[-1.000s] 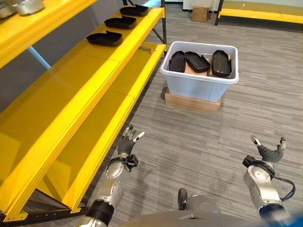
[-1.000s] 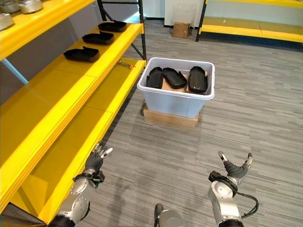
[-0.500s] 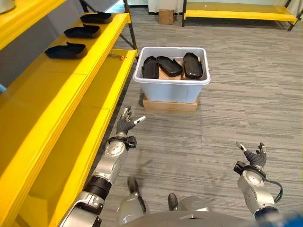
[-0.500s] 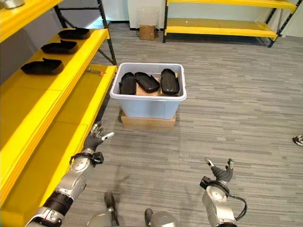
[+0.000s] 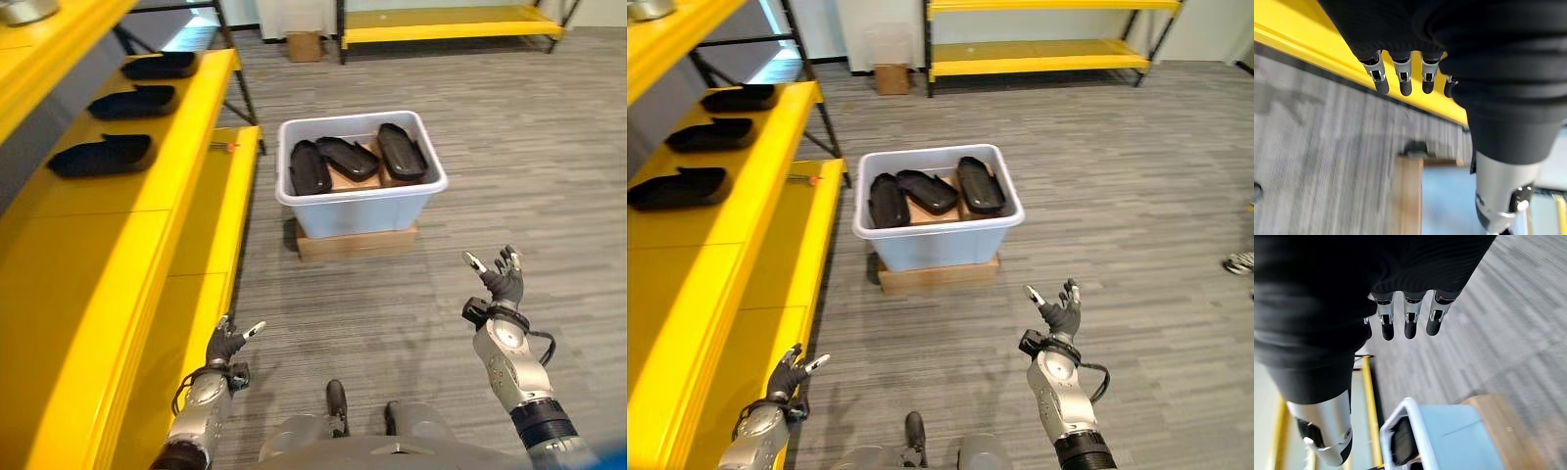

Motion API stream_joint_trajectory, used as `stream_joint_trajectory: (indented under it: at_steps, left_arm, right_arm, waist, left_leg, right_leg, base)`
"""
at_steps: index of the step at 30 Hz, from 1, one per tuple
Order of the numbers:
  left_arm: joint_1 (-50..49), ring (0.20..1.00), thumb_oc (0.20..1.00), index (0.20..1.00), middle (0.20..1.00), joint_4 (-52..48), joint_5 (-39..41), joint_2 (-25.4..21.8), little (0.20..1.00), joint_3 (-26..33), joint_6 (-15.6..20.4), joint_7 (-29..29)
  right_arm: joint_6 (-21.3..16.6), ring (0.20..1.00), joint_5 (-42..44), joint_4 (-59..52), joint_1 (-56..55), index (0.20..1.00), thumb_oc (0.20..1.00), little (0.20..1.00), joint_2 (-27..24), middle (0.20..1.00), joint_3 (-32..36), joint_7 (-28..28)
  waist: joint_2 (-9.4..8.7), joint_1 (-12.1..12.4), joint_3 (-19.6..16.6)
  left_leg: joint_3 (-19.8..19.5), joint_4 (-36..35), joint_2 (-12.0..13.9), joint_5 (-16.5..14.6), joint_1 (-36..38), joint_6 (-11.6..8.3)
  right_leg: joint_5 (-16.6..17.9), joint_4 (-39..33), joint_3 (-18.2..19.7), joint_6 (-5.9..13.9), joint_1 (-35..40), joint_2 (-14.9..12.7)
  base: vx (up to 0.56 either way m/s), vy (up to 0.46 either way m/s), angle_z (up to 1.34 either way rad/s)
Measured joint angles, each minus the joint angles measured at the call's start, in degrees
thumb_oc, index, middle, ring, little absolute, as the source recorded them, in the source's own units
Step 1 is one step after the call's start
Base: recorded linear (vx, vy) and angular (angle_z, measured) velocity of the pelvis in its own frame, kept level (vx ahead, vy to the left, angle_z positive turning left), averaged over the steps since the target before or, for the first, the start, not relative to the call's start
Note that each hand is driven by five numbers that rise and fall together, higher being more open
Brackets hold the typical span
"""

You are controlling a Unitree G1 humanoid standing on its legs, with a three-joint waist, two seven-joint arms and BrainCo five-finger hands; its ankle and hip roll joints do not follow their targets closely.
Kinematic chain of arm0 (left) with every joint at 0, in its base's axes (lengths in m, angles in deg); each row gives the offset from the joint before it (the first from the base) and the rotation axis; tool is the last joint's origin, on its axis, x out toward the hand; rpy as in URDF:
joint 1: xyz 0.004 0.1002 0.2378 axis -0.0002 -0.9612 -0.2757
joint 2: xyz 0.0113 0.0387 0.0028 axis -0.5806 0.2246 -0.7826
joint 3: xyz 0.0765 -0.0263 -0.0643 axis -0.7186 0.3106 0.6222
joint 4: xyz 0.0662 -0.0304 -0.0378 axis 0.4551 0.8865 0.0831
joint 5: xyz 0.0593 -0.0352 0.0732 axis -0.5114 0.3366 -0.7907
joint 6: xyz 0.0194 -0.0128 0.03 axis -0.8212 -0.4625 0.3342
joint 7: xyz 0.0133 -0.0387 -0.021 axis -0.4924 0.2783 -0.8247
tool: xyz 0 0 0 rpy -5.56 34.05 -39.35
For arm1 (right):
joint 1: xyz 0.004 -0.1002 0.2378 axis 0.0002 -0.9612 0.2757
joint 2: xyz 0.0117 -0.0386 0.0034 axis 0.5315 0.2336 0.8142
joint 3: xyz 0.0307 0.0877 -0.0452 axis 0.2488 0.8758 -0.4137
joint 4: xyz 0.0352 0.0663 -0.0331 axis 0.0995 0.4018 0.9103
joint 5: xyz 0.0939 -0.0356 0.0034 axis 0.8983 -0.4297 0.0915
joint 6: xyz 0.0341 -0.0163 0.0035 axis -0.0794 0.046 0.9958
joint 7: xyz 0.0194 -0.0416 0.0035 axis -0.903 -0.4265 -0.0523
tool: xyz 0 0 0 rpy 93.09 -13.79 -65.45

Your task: Move parts from the plastic box to the shelf.

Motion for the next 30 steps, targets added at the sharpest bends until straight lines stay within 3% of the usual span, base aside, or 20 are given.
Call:
stream_joint_trajectory:
  at_steps: [4, 9, 10, 14, 15, 16, 17, 18, 19, 21, 23, 25, 26, 28, 29, 30]
  left_arm:
    - [-0.8, 1.0, 1.0, 1.0, 1.0, 0.1, 0.4, -1.1, 1.0, 0.1, -0.4, 5.4]
    - [1.4, 1.0, 1.0, 1.0, 1.0, 7.4, 3.0, 0.5, 1.0, 0.3, 0.8, 10.1]
    - [1.5, 1.0, 1.0, 1.0, 1.0, 5.8, 10.5, 2.0, 1.0, 1.6, 0.8, 14.7]
    - [0.5, 1.0, 1.0, 1.0, 1.0, 5.3, 19.0, 5.9, 1.0, 5.2, 2.1, 19.2]
    - [-0.9, 1.0, 1.0, 1.0, 1.0, 5.2, 19.0, 6.1, 1.0, 5.5, 2.2, 20.1]
    - [-2.2, 1.0, 1.0, 1.0, 1.0, 5.0, 19.1, 6.4, 1.0, 5.9, 2.5, 21.0]
    - [-3.5, 1.0, 1.0, 1.0, 1.0, 5.0, 20.4, 6.2, 1.0, 6.0, 2.3, 21.4]
    - [-3.5, 1.0, 1.0, 1.0, 1.0, 5.0, 23.0, 5.9, 1.0, 6.0, 1.6, 21.5]
    - [-2.3, 1.0, 1.0, 1.0, 1.0, 4.9, 26.0, 5.3, 1.0, 6.0, 0.9, 22.5]
    - [-1.0, 1.0, 1.0, 1.0, 1.0, 5.8, 26.2, 6.0, 1.0, 5.7, 1.2, 23.6]
    - [-1.0, 1.0, 1.0, 1.0, 1.0, 6.2, 25.1, 6.6, 1.0, 4.2, 1.1, 24.4]
    - [-3.9, 1.0, 1.0, 1.0, 1.0, 6.0, 22.7, 7.0, 1.0, 2.8, 1.6, 26.4]
    - [-3.7, 1.0, 1.0, 1.0, 1.0, 5.9, 22.5, 7.0, 1.0, 0.8, 1.3, 27.7]
    - [-7.3, 1.0, 1.0, 1.0, 1.0, 3.1, 25.6, 7.8, 1.0, -0.6, -1.1, 30.7]
    - [-8.2, 1.0, 1.0, 1.0, 1.0, 0.7, 29.3, 8.5, 1.0, -0.5, -2.2, 31.7]
    - [-8.4, 1.0, 1.0, 1.0, 1.0, 0.0, 31.5, 8.9, 1.0, -0.1, -2.6, 32.2]
  right_arm:
    - [-1.8, 1.0, 0.5, -0.5, 0.2, 1.0, 1.0, 1.0, -0.2, 1.0, 3.0, 0.5]
    - [-2.7, 1.0, -0.5, -0.5, 1.5, 1.0, 1.0, 1.0, -0.5, 1.0, 1.1, 2.5]
    - [-2.9, 1.0, -2.1, -0.5, 1.9, 1.0, 1.0, 1.0, -0.6, 1.0, 1.3, 2.1]
    - [-2.8, 1.0, -5.9, 2.0, 2.6, 1.0, 1.0, 1.0, -0.1, 1.0, 0.9, 0.8]
    - [-2.8, 1.0, -6.7, 2.7, 2.0, 1.0, 1.0, 1.0, -0.1, 1.0, 1.2, 0.3]
    - [-2.8, 1.0, -7.1, 3.6, 2.0, 1.0, 1.0, 1.0, -0.2, 1.0, 2.1, 0.3]
    - [-2.8, 1.0, -7.1, 3.5, 2.1, 1.0, 1.0, 1.0, -0.7, 1.0, 2.5, 0.5]
    - [-2.8, 1.0, -6.9, 3.0, 2.0, 1.0, 1.0, 1.0, -2.5, 1.0, 3.0, 1.4]
    - [-2.9, 1.0, -6.9, 1.6, 1.2, 1.0, 1.0, 1.0, -3.8, 1.0, 4.6, 1.5]
    - [-3.8, 1.0, -7.1, 1.8, 0.7, 1.0, 1.0, 1.0, -3.4, 1.0, 5.7, 0.4]
    - [-4.0, 1.0, -7.3, 2.1, -0.2, 1.0, 1.0, 1.0, -2.2, 1.0, 5.9, -0.2]
    - [-4.6, 1.0, -7.5, 2.3, -2.4, 1.0, 1.0, 1.0, -1.5, 1.0, 5.9, -1.1]
    - [-4.6, 1.0, -7.7, 2.5, -2.9, 1.0, 1.0, 1.0, -1.9, 1.0, 6.0, -1.9]
    - [-4.6, 1.0, -8.7, 1.8, -2.2, 1.0, 1.0, 1.0, -2.4, 1.0, 5.3, -2.3]
    - [-5.0, 1.0, -9.8, 1.2, -2.2, 1.0, 1.0, 1.0, -3.5, 1.0, 4.9, -2.8]
    - [-5.2, 1.0, -9.9, 1.2, -2.6, 1.0, 1.0, 1.0, -3.8, 1.0, 4.8, -3.5]
  waist:
    - [0.43, -0.3, -0.5]
    - [0.78, -1.2, -1.0]
    - [0.86, -0.7, -1.0]
    - [0.33, 0.4, -1.0]
    - [0.01, 0.6, -1.2]
    - [-0.05, 0.7, -1.8]
    - [-0.02, 0.9, -1.6]
    - [0.11, 0.6, -0.9]
    - [-0.73, -1.1, -0.1]
    - [-2.08, -1.4, 0.6]
    - [-2.19, -1.5, 1.4]
    - [-2.36, -2.5, 0.9]
    - [-2.0, -2.9, 1.2]
    - [-1.27, -2.4, 0.8]
    - [0.4, -2.6, -0.1]
    - [0.75, -2.8, -0.4]
  left_leg:
    - [0.0, 0.2, -0.1, -0.2, 0.5, 0.24]
    - [0.2, 2.0, -0.1, -1.7, 0.8, 0.77]
    - [0.2, 3.0, 0.1, -2.4, 0.0, 1.56]
    - [0.8, 3.6, 0.9, -3.7, 0.4, 1.01]
    - [1.1, 2.6, 1.3, -3.8, 1.4, 0.84]
    - [1.8, 0.5, 2.0, -4.1, 2.2, 0.94]
    - [1.9, 0.0, 2.8, -4.1, 2.2, 1.02]
    - [1.9, 0.0, 4.1, -4.0, 1.5, 0.91]
    - [1.7, 1.3, 4.5, -3.5, 0.3, -0.35]
    - [1.3, 2.7, 3.9, -4.1, 0.2, -1.13]
    - [-0.5, 2.1, 5.1, -4.4, 1.4, -1.52]
    - [-6.3, 1.7, 7.4, -5.5, 3.2, -3.22]
    - [-7.8, 1.7, 8.3, -6.1, 4.2, -3.78]
    - [-6.2, 3.0, 8.6, -6.1, 7.2, -4.69]
    - [-4.7, 2.5, 9.7, -6.2, 8.5, -4.37]
    - [-4.1, 2.5, 10.4, -6.3, 8.3, -4.7]
  right_leg:
    - [-0.1, 0.0, -0.1, 0.19, 0.6, -0.1]
    - [-0.9, 1.7, -0.2, 0.29, 1.5, -0.1]
    - [-0.8, 9.0, -1.2, 1.6, -2.6, -0.1]
    - [2.8, 22.5, -1.5, 7.25, -9.4, -0.1]
    - [4.5, 23.3, -2.8, 6.91, -11.3, -0.9]
    - [4.9, 21.8, -8.2, 6.65, -11.6, -2.1]
    - [4.4, 18.5, -11.0, 6.01, -11.8, -2.2]
    - [5.4, 4.7, -11.7, 6.04, -12.4, -1.7]
    - [9.6, -15.7, -11.6, 8.9, -11.0, -3.7]
    - [12.9, -22.8, -10.2, 10.54, -12.5, -7.6]
    - [14.4, -20.0, -9.9, 10.43, -12.4, -8.9]
    - [14.1, -12.2, -5.9, 9.52, -5.2, -5.6]
    - [14.7, -12.9, -5.4, 6.26, -3.9, -3.7]
    - [14.0, -13.6, -6.3, 4.3, -1.2, -1.4]
    - [13.4, -13.8, -7.2, 2.43, -0.4, 0.7]
    - [13.1, -13.8, -8.1, 1.77, -0.3, 1.3]
  base:
    - [0.04, 0.12, -0.01]
    - [0.0, 0.125, -0.03]
    - [0.05, 0.125, 0.05]
    - [0.13, 0.058, -0.22]
    - [0.2, -0.065, -0.44]
    - [0.23, -0.132, -0.63]
    - [0.39, -0.253, -0.88]
    - [0.6, -0.359, -0.45]
    - [0.57, -0.321, -0.16]
    - [0.28, -0.143, 0.18]
    - [0.49, -0.263, 0.48]
    - [0.67, -0.35, 1.23]
    - [0.25, -0.116, 1.18]
    - [0.38, -0.181, 0.49]
    - [0.37, -0.198, 0.36]
    - [0.25, -0.179, 0.36]
